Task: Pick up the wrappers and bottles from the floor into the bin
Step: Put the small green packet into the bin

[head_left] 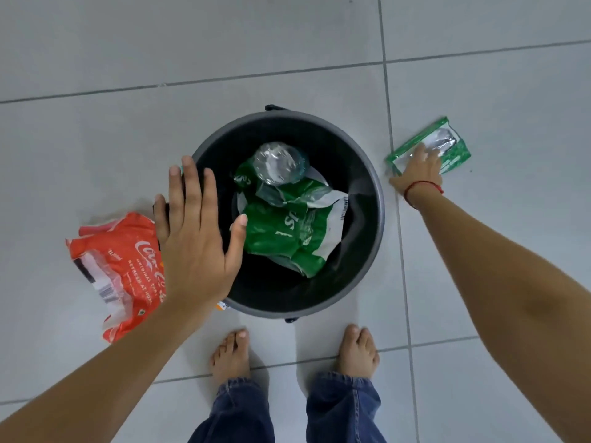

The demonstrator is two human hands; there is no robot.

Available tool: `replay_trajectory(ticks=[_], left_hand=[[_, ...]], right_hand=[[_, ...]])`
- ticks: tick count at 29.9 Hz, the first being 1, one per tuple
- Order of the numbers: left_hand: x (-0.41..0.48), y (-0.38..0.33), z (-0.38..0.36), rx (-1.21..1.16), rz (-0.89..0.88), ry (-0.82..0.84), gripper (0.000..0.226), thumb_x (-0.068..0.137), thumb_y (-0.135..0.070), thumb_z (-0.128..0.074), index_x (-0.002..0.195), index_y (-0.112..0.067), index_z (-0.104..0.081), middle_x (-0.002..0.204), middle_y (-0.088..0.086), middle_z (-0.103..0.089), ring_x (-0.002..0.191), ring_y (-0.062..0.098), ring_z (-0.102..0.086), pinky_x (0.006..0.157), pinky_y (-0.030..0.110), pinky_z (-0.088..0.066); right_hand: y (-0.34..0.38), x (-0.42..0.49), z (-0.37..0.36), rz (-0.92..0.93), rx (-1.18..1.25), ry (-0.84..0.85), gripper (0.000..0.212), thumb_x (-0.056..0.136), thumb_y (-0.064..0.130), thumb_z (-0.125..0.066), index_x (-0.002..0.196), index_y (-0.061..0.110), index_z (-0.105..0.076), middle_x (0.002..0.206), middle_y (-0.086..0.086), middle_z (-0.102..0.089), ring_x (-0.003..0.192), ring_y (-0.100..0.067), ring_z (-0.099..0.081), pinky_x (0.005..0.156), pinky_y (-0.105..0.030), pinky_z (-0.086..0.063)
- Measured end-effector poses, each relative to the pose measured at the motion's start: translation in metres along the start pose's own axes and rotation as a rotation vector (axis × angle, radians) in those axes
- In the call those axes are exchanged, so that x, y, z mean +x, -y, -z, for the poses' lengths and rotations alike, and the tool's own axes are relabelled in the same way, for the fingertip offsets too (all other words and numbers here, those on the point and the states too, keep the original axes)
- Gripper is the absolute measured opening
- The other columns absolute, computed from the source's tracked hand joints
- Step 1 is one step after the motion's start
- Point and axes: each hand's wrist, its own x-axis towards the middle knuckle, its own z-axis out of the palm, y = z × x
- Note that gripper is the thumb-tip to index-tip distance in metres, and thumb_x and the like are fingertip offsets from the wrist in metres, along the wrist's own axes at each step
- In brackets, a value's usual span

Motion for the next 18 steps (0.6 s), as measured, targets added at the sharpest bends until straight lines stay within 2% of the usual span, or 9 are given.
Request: replay_trajectory(ticks=[2, 4, 7, 10, 12, 15, 18], left_hand=[[0.000, 0.000, -0.001, 0.004, -0.007, -0.010, 0.066, 0.097, -0.048, -0.026, 0.151, -0.011, -0.016, 0.161, 0.012, -0.008, 0.149, 0.024, -0.002, 0.119, 0.046, -0.007], [0.000, 0.001, -0.002, 0.010, -0.013, -0.017, 0.066, 0.097, -0.048, -0.025, 0.151, -0.011, -0.015, 0.161, 0.013, -0.008, 0.149, 0.024, -0.002, 0.119, 0.047, -0.008], [0.001, 0.002, -0.003, 0.026, -0.013, -0.015, 0.067, 0.097, -0.049, -0.024, 0.151, -0.010, -0.015, 0.161, 0.013, -0.009, 0.149, 0.025, -0.002, 0.119, 0.048, -0.010], [0.002, 0.001, -0.002, 0.045, -0.011, -0.004, 0.067, 0.097, -0.049, -0.023, 0.151, -0.010, -0.015, 0.161, 0.014, -0.009, 0.149, 0.026, -0.003, 0.118, 0.048, -0.011], [0.002, -0.001, -0.001, 0.040, -0.005, 0.005, 0.067, 0.097, -0.049, -0.024, 0.151, -0.010, -0.016, 0.161, 0.014, -0.009, 0.149, 0.026, -0.003, 0.118, 0.049, -0.011], [0.002, -0.002, 0.001, 0.022, 0.008, 0.015, 0.067, 0.096, -0.048, -0.025, 0.151, -0.009, -0.017, 0.161, 0.014, -0.010, 0.149, 0.026, -0.004, 0.119, 0.049, -0.010], [0.003, -0.002, 0.002, 0.020, 0.001, 0.022, 0.067, 0.097, -0.048, -0.025, 0.150, -0.008, -0.019, 0.161, 0.015, -0.011, 0.149, 0.027, -0.006, 0.118, 0.050, -0.011]], right_hand=[[-0.003, 0.013, -0.009, -0.067, 0.012, -0.004, 0.086, 0.088, 0.031, -0.062, 0.148, 0.004, -0.006, 0.154, -0.028, -0.007, 0.141, -0.042, -0.014, 0.112, -0.053, -0.028], [-0.001, 0.016, -0.023, -0.055, -0.073, -0.045, 0.080, 0.090, 0.029, -0.058, 0.146, 0.000, -0.010, 0.151, -0.032, -0.014, 0.137, -0.045, -0.022, 0.109, -0.054, -0.033], [0.002, 0.011, -0.043, 0.087, -0.239, -0.193, 0.053, 0.095, 0.012, -0.048, 0.140, -0.007, -0.024, 0.135, -0.039, -0.039, 0.123, -0.046, -0.042, 0.092, -0.052, -0.045], [0.003, 0.003, -0.044, 0.176, -0.242, -0.217, 0.031, 0.092, -0.006, -0.041, 0.123, -0.008, -0.044, 0.110, -0.034, -0.059, 0.105, -0.043, -0.056, 0.077, -0.048, -0.049], [0.005, -0.010, -0.031, 0.163, -0.140, -0.221, 0.025, 0.091, -0.005, -0.040, 0.114, -0.004, -0.051, 0.103, -0.029, -0.064, 0.095, -0.042, -0.061, 0.070, -0.041, -0.046], [0.017, -0.045, -0.003, 0.237, 0.076, -0.368, 0.027, 0.093, 0.002, -0.040, 0.117, 0.001, -0.052, 0.092, -0.025, -0.065, 0.079, -0.039, -0.061, 0.063, -0.036, -0.041], [0.027, -0.098, 0.029, 0.392, 0.323, -0.560, 0.032, 0.092, 0.004, -0.042, 0.119, -0.001, -0.057, 0.071, -0.018, -0.059, 0.061, -0.025, -0.049, 0.059, -0.035, -0.046]])
